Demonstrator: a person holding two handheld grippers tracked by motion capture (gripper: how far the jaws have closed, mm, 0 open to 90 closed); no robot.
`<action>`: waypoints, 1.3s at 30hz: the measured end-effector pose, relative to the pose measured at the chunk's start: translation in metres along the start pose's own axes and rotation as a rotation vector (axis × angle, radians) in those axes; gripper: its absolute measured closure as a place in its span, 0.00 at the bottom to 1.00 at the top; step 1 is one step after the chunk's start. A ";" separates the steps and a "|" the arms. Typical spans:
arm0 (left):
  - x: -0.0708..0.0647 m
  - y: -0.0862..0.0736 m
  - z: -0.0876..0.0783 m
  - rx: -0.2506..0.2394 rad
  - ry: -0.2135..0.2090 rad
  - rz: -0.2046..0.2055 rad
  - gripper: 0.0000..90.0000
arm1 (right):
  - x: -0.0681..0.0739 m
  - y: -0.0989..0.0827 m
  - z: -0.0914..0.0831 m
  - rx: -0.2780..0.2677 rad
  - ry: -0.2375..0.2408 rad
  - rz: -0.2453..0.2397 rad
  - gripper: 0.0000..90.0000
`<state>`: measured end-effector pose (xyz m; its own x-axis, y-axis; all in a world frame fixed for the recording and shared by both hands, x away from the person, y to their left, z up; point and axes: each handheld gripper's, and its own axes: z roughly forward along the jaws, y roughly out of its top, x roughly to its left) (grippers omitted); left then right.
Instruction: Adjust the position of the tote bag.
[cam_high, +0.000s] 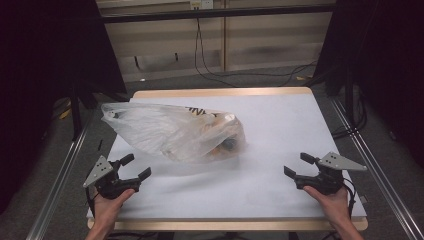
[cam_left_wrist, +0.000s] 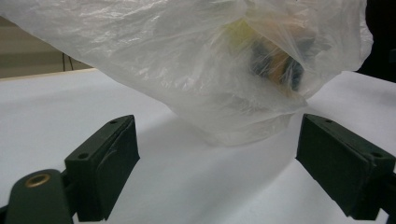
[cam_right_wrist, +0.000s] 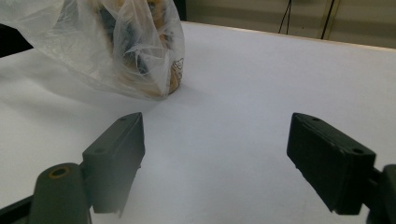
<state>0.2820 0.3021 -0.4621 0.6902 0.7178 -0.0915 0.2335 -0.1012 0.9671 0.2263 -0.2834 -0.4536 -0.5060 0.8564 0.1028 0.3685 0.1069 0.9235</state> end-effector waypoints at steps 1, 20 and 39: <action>-0.001 0.000 0.001 0.000 -0.008 -0.007 0.15 | 0.000 0.000 0.000 0.004 0.004 0.005 0.23; -0.006 0.002 0.000 0.060 -0.042 0.020 0.31 | 0.001 0.002 0.005 0.065 0.113 0.008 0.46; -0.018 0.008 -0.003 0.071 -0.120 0.038 0.49 | 0.038 0.020 0.023 0.101 0.288 -0.071 0.66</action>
<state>0.2695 0.2902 -0.4518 0.7752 0.6258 -0.0866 0.2502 -0.1782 0.9517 0.2319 -0.2372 -0.4401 -0.7283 0.6679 0.1530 0.3927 0.2239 0.8920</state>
